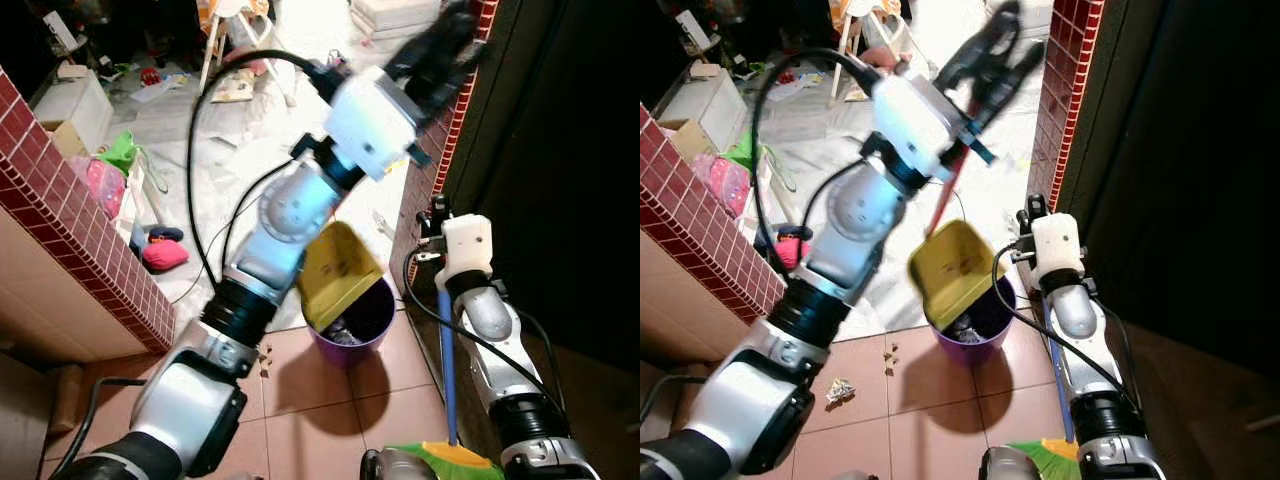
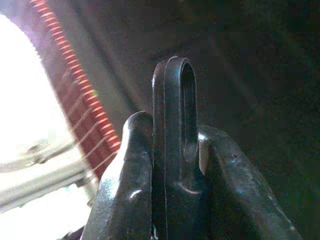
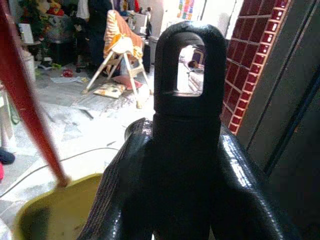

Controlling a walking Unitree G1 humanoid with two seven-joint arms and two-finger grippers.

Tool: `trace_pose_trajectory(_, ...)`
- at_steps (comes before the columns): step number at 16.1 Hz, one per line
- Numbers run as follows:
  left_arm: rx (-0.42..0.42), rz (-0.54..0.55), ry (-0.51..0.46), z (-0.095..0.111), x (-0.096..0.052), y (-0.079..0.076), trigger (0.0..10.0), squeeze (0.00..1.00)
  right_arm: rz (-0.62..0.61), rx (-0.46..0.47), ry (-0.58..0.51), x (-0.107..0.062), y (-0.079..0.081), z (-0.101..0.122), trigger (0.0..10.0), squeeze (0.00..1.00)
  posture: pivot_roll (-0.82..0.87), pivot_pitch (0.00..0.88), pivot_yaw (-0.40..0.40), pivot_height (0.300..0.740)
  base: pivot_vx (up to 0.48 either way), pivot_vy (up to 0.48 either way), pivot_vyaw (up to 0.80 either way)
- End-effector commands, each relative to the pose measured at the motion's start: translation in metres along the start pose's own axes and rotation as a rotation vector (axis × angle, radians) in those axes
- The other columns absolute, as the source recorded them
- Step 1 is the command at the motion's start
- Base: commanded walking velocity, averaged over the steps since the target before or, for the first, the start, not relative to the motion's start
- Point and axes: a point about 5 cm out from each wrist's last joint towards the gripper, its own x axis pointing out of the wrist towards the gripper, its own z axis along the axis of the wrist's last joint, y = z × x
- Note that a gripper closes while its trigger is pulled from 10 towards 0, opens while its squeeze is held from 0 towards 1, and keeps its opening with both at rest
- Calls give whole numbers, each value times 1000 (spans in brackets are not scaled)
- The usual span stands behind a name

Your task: Sweep floor

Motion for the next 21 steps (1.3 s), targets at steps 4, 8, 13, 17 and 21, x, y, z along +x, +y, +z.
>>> trace_pose_trajectory(4,225,414,-167,56,21,101,10000,0,20,-8,-48,10,3,10,10000,0,-101,0,2,740,0,0,0)
trace_pose_trajectory(8,523,616,-237,105,10,165,10000,0,38,-4,-53,14,8,10,10000,0,-71,0,-15,740,0,0,0)
trace_pose_trajectory(13,522,678,229,39,-69,159,10000,0,46,24,-45,11,17,6,10000,0,-38,0,-7,740,0,0,0)
trace_pose_trajectory(17,466,709,400,20,-108,115,10000,0,46,33,-25,5,16,-1,10000,0,-25,0,-7,740,0,0,0)
trace_pose_trajectory(21,356,751,659,-3,-156,87,10000,0,56,51,-12,4,19,-4,10000,0,-19,0,-4,740,0,0,0)
